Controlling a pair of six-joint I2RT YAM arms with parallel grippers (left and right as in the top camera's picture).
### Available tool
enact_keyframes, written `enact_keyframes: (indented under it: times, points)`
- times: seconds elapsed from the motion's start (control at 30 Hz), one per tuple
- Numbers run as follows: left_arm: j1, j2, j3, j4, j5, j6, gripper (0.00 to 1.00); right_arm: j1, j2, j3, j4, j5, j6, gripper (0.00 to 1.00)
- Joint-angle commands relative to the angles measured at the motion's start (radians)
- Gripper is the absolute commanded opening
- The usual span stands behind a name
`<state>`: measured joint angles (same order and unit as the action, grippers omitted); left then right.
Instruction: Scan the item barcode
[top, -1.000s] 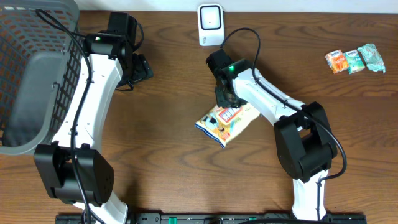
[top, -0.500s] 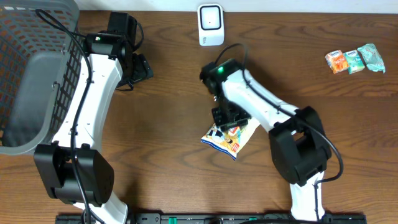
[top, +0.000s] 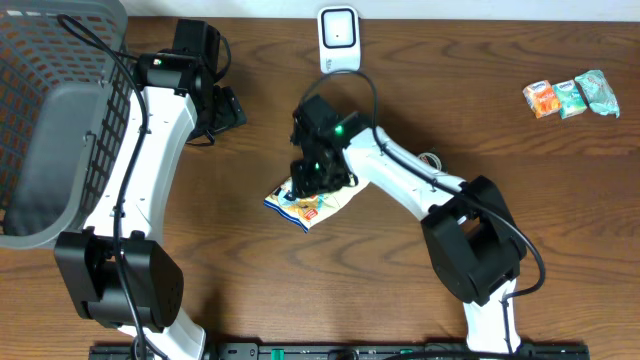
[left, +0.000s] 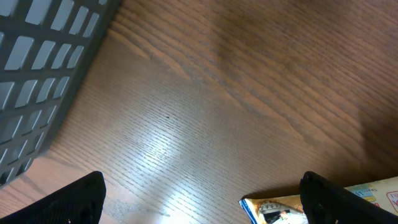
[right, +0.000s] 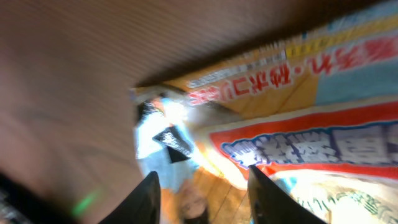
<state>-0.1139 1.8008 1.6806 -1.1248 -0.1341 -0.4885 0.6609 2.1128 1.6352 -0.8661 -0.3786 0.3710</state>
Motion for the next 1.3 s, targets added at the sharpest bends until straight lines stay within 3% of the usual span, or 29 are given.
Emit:
enact_keyframes:
  times: [0.0, 0.1, 0.23, 0.3, 0.43, 0.5, 0.63, 0.73, 0.83, 1.0, 1.17, 1.23, 1.27]
  points:
    - [0.003, -0.005, 0.003, -0.004, -0.013, 0.017, 0.98, -0.065, 0.002, 0.146, -0.085, -0.035, -0.032, 0.41]
    - [0.003, -0.005, 0.003, -0.004, -0.013, 0.017, 0.98, -0.112, 0.002, 0.220, -0.193, 0.054, -0.066, 0.39]
    - [0.003, -0.005, 0.003, -0.004, -0.013, 0.017, 0.98, -0.125, 0.003, 0.198, -0.212, 0.220, -0.065, 0.29]
    - [0.003, -0.005, 0.003, -0.004, -0.013, 0.017, 0.97, -0.124, 0.005, 0.181, -0.203, 0.285, -0.061, 0.29]
    - [0.003, -0.005, 0.003, -0.004, -0.013, 0.017, 0.98, -0.123, 0.017, 0.070, -0.110, 0.402, -0.050, 0.34]
    - [0.003, -0.005, 0.003, -0.004, -0.013, 0.017, 0.98, -0.129, 0.017, -0.030, -0.034, 0.469, -0.038, 0.43]
    - [0.003, -0.005, 0.003, -0.004, -0.013, 0.017, 0.98, -0.161, 0.017, -0.081, -0.007, 0.518, 0.003, 0.44]
    - [0.003, -0.005, 0.003, -0.004, -0.013, 0.017, 0.98, -0.201, 0.007, -0.035, -0.060, 0.519, 0.002, 0.43]
    - [0.003, -0.005, 0.003, -0.004, -0.013, 0.017, 0.98, -0.242, -0.006, 0.119, -0.236, 0.504, 0.002, 0.38]
    - [0.003, -0.005, 0.003, -0.004, -0.013, 0.017, 0.97, -0.241, -0.014, 0.288, -0.402, 0.411, -0.024, 0.40]
    - [0.003, -0.005, 0.003, -0.004, -0.013, 0.017, 0.98, -0.201, -0.014, 0.288, -0.392, 0.298, -0.035, 0.56]
    - [0.003, -0.005, 0.003, -0.004, -0.013, 0.017, 0.98, -0.175, -0.014, 0.287, -0.367, 0.274, -0.035, 0.58]
    - [0.003, -0.005, 0.003, -0.004, -0.013, 0.017, 0.98, -0.166, -0.014, 0.287, -0.356, 0.269, -0.035, 0.64]
